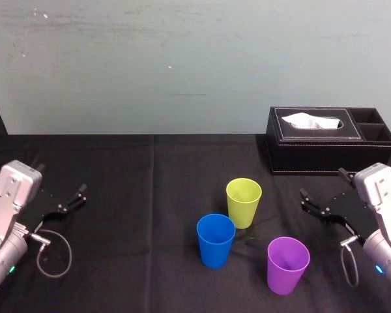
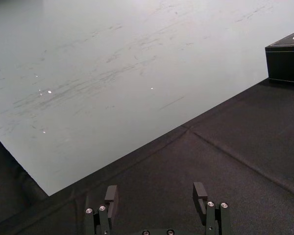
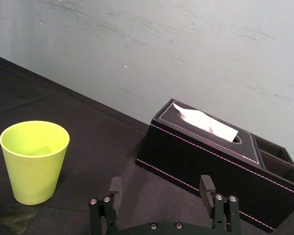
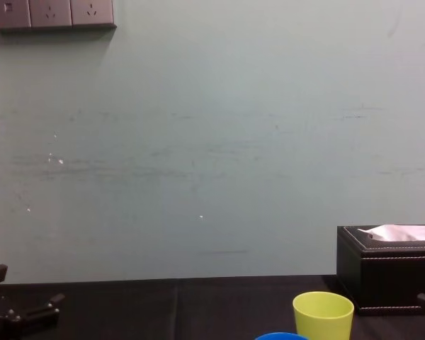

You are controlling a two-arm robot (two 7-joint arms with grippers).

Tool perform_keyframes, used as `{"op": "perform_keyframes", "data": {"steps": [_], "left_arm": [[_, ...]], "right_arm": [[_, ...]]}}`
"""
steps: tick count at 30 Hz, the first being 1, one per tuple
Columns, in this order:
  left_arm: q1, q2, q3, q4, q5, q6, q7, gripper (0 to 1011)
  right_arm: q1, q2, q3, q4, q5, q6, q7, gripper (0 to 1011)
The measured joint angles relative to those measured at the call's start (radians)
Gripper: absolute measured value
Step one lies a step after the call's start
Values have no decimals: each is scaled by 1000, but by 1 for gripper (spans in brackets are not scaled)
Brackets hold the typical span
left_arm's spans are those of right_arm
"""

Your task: Stack the three plastic cups sequentially using one hand.

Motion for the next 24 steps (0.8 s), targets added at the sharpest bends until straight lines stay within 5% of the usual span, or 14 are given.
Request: {"op": "perform_keyframes", "data": {"steps": [13,24], "left_arm": [[0,0,0,0,0,0,0,1000],[0,0,0,0,0,0,0,1000]], "right_arm": [[0,0,0,0,0,0,0,1003],[-48,10,51,-69,-6,-11,7,1003]]}}
